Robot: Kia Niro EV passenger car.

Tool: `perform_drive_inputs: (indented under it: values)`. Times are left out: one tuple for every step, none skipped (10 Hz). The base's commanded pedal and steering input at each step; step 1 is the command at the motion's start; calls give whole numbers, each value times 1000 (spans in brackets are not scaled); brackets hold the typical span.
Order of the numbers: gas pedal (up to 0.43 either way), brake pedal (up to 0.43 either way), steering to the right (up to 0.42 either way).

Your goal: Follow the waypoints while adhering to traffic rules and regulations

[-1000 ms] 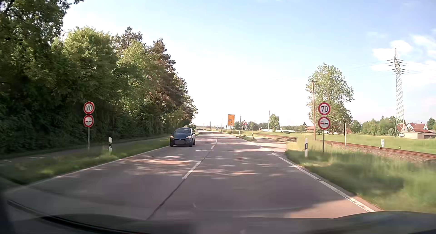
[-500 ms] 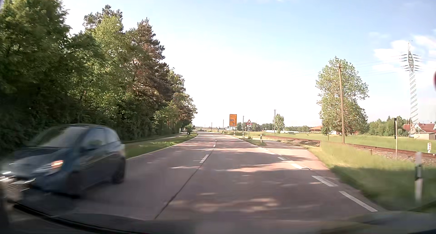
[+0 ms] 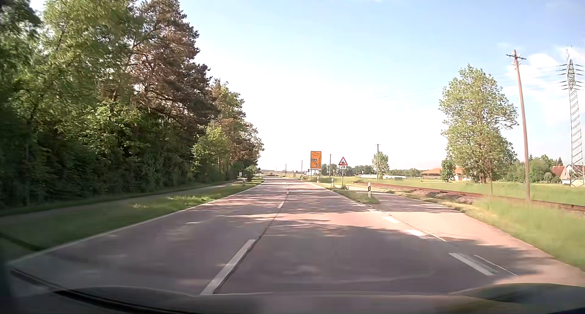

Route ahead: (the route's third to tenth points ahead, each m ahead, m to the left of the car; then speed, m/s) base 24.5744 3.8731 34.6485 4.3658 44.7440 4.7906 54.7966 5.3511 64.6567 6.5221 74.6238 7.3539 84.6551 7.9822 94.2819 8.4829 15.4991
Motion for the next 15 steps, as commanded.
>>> perform_drive_inputs:
  values:
    - [47,0,-4]
    - [47,0,-4]
    - [47,0,-4]
    - [47,0,-4]
    - [47,0,-4]
    - [59,0,-4]
    - [59,0,-5]
    - [67,0,-5]
    - [59,0,-5]
    - [59,0,-5]
    - [59,0,-5]
    - [59,0,-5]
    - [59,0,-5]
    - [59,0,-6]
    - [59,0,-6]
